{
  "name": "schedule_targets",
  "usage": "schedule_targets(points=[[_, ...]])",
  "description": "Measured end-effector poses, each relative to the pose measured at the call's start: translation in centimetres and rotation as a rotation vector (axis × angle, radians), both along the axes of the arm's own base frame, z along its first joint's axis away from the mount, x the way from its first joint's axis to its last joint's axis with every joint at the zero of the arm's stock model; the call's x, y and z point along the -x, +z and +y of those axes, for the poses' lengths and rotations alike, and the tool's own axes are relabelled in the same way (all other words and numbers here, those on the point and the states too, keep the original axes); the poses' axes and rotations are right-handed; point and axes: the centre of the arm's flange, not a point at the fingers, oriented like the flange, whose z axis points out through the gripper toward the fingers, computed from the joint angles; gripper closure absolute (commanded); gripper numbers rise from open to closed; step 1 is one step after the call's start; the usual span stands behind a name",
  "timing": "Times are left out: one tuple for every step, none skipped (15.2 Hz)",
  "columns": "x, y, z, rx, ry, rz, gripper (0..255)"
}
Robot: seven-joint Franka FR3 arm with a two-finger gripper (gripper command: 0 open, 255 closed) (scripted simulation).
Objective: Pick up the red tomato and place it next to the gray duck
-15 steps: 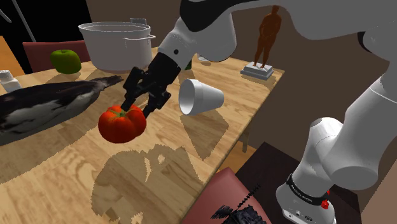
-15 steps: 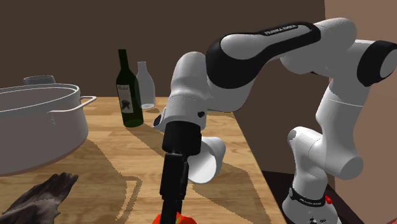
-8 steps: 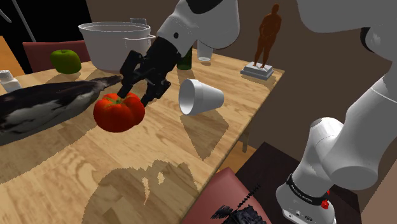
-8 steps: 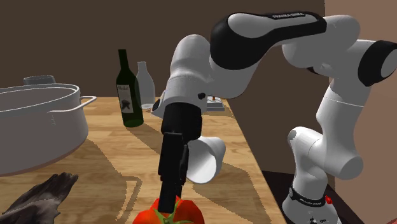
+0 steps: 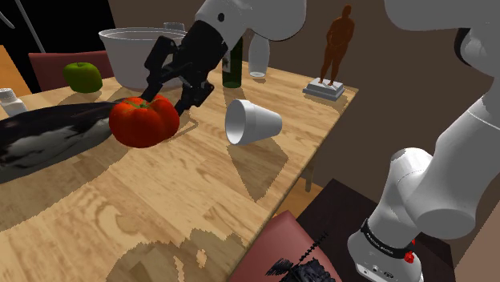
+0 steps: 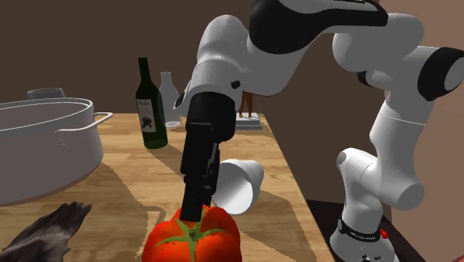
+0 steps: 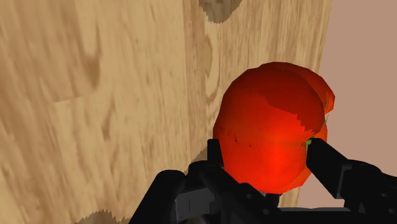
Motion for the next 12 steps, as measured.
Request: schedule_targets(points=[[0.1, 0.5, 0.0, 0.000, 0.000, 0.000, 255], [0.1, 1.1, 0.0, 0.000, 0.000, 0.000, 255], [0.1, 1.6, 0.0, 0.000, 0.000, 0.000, 255], [0.0, 2.2, 0.0, 0.000, 0.000, 0.000, 255], [0.0, 2.7, 0.0, 0.000, 0.000, 0.000, 255], [0.0, 3.2, -0.1, 0.000, 0.000, 0.000, 255], [0.0, 3.6, -0.1, 0.000, 0.000, 0.000, 255], [-0.1, 4.2, -0.2, 0.000, 0.000, 0.000, 255], [0.0, 4.7, -0.1, 0.000, 0.000, 0.000, 255], [0.0, 5.2, -0.1, 0.000, 0.000, 0.000, 255], [0.0, 5.5, -0.1, 0.000, 0.000, 0.000, 255], [-0.4, 5.6, -0.5, 0.000, 0.000, 0.000, 255]])
